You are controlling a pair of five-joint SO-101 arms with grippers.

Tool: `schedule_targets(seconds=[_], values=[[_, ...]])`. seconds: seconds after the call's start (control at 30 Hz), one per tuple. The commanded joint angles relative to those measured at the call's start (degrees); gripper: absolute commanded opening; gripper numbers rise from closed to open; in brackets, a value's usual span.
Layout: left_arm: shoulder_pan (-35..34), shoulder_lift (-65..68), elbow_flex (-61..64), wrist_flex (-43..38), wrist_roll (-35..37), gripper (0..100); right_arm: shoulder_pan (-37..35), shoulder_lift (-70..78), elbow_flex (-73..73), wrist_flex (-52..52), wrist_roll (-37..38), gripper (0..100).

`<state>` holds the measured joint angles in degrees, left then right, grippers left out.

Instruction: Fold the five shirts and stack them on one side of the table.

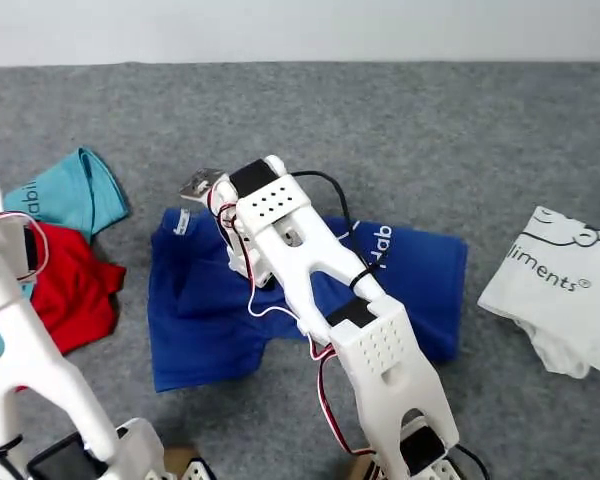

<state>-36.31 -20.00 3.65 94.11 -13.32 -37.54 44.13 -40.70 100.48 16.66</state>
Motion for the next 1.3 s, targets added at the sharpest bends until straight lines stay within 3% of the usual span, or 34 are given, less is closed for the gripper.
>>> schedule_targets(seconds=[0.0, 0.33, 0.43, 0.63, 0.73, 0.93, 1.27], values=[[-0.35, -1.85, -0.04, -1.14, 0.18, 0, 0.31, -4.09, -3.34, 2.07, -4.22, 20.1], [1.49, -1.76, 0.04, -2.64, -0.18, 0, -4.26, -11.91, -3.34, 1.10, 1.32, 21.9], [5.45, -1.41, 0.31, -2.20, -4.66, 0, -3.30, -14.29, -3.34, 2.15, 1.32, 21.9], [16.00, -1.32, 8.84, -3.08, -10.11, 1, 2.68, -19.56, -3.16, 2.33, 1.41, 17.4], [18.37, -1.32, 14.55, -6.24, -11.96, 2, 6.99, -22.46, -2.90, 2.42, 1.32, 17.1], [21.01, -1.32, 23.16, -13.80, -14.42, 16, 16.84, -29.14, -1.41, 2.51, 1.23, 17.2], [31.38, -0.62, 34.15, -23.21, -21.27, 17, 30.02, -42.24, 8.62, 2.51, 1.23, 17.2]])
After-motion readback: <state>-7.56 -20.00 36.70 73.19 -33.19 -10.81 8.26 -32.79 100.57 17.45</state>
